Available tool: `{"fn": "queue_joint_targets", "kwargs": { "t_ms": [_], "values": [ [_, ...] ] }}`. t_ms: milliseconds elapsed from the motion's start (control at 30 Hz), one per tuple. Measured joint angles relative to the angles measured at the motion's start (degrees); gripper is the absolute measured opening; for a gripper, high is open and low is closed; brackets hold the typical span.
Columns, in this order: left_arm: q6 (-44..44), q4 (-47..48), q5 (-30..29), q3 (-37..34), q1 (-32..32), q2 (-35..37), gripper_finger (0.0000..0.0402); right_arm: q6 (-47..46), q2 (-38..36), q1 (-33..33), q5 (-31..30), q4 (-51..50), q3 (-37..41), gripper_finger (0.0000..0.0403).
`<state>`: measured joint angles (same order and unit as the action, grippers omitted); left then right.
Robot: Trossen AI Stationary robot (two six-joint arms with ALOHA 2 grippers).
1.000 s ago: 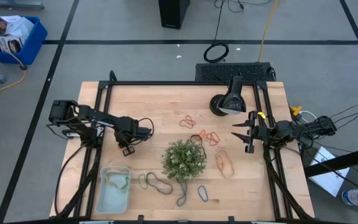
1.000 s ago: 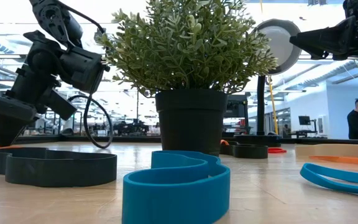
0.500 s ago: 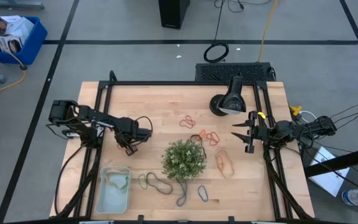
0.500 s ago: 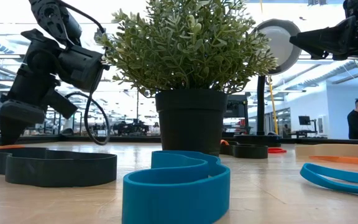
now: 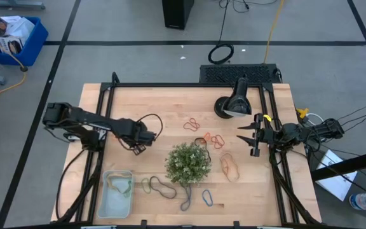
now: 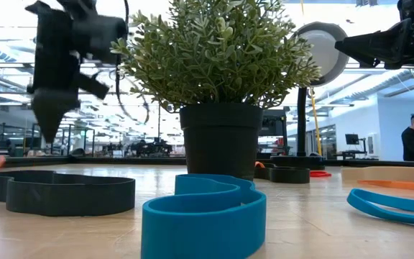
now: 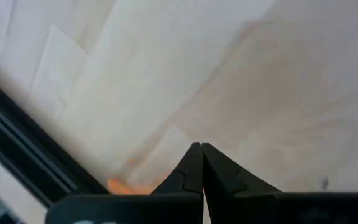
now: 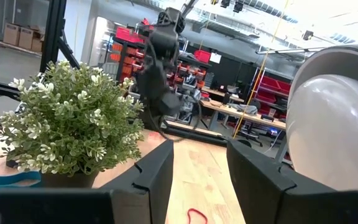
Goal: Pick and place rubber bands into bin
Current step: Put the left orange rubber band into the blue bin
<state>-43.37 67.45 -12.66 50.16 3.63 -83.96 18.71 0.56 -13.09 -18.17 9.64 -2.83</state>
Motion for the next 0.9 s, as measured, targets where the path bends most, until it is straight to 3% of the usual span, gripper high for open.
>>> {"fn": "queue_joint_targets", "kwargs": {
  "t_ms": [233, 433, 667, 900],
  "values": [
    [-3.57, 4.01, -4.2, 6.03, 3.55, 6.2, 0.0001, -0.36, -0.02, 0.0, 0.0, 0.18, 0.0, 0.0146],
    [-13.27, 9.34, -4.04, 5.92, 3.06, 7.86, 0.0002, -0.61, 0.0, -0.01, 0.03, 0.44, -0.01, 0.0146],
    [-27.02, 9.18, -2.11, 3.08, -1.43, 7.89, 0.0041, -1.58, -0.01, -0.02, 0.02, 0.46, -0.01, 0.0146],
    [-27.49, 8.11, -4.26, 1.23, -3.95, 7.89, 0.0083, -1.7, -0.02, -0.01, 0.02, 0.46, 0.0, 0.0146]
  ]
}}
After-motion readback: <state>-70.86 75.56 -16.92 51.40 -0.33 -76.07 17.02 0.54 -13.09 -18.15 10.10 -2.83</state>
